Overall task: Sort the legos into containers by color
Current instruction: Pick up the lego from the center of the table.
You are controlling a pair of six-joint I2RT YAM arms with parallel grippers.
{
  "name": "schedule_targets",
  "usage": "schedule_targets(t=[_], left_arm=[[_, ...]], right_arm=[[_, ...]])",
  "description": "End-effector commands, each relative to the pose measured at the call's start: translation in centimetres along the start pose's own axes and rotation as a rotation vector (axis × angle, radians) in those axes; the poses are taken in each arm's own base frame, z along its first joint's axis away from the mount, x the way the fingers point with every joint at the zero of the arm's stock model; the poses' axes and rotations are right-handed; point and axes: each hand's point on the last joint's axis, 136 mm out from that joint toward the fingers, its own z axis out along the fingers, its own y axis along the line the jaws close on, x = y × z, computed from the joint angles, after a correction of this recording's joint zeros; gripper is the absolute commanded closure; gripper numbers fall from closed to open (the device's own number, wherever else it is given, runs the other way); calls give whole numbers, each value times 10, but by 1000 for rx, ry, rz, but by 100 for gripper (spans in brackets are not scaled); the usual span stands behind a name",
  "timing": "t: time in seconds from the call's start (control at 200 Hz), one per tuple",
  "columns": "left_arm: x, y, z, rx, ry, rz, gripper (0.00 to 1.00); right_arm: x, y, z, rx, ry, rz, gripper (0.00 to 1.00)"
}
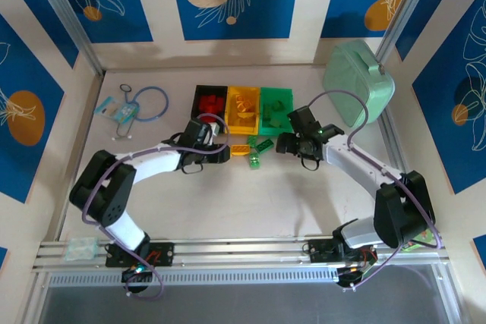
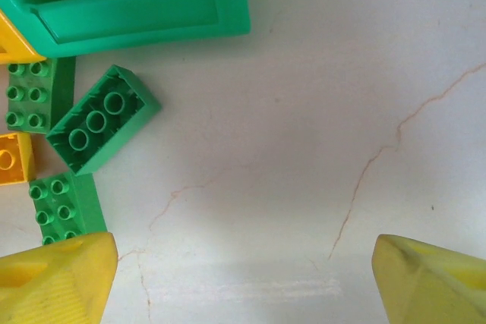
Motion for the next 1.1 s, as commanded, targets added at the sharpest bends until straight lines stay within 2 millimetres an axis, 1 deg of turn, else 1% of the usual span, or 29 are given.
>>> schedule_targets(t=[0.0,0.11,0.29,0.395,0.645,0.851,1.096], left_arm=[[-7,-5,6,-1,14,-8,40],[-8,-5,16,-9,39,-18,45],[-12,0,26,-45,54,-28,48],[-12,-1,31,-41,68,-31,50],[-3,4,44,-61,103,-38,54],[4,9,42,-87,106,-35,60],[4,10,33,-96,87,-23,74]], right_arm=[[0,-2,-7,-38,-24,51,12],[2,-5,-9,-60,-32,69,12],[6,-8,-7,-63,-23,74,12],[9,-10,-5,-63,-16,79,12],[10,-11,-4,-70,-17,85,13],[10,-12,-4,-68,-13,87,13],[11,-10,-5,-79,-9,92,13]])
